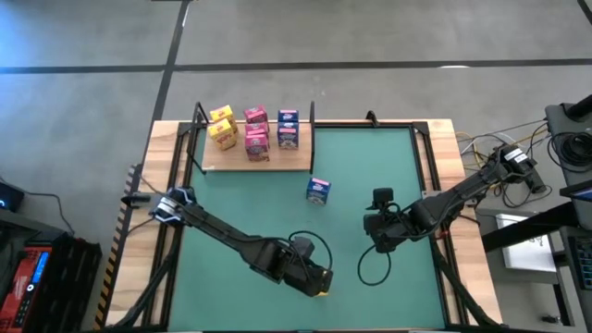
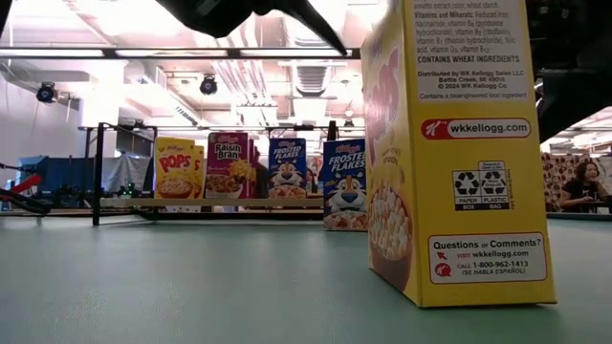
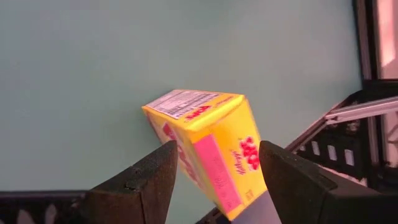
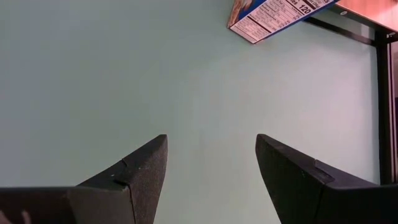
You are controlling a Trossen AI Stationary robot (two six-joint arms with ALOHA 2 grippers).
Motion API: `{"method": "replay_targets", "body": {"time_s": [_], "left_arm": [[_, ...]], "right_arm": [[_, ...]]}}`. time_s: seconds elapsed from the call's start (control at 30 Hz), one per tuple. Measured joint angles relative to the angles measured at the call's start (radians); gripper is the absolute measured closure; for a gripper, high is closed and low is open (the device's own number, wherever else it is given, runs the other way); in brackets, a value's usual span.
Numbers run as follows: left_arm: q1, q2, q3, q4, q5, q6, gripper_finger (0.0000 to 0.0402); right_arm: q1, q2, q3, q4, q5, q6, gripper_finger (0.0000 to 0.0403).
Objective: Stack cereal on shelf
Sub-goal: Put the yellow cereal box on the shelf aligned with the other yellow cereal boxes
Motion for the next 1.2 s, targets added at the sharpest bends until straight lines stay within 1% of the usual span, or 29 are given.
{"method": "replay_targets", "body": {"time_s": [0.87,1.03,1.2], "left_arm": [[-0.003,0.0,0.0,0.001,0.0,-0.057,0.0192],[-0.007,0.014,0.0,0.043,0.001,-0.053,0.0192],[-0.011,0.038,0.0,0.059,0.032,-0.035,0.0192]], "right_arm": [[0.0,0.0,0.0,0.017,0.0,0.0,0.017],[0.0,0.0,0.0,0.019,0.0,0.0,0.017],[0.0,0.0,0.0,0.023,0.0,0.0,0.017]]}}
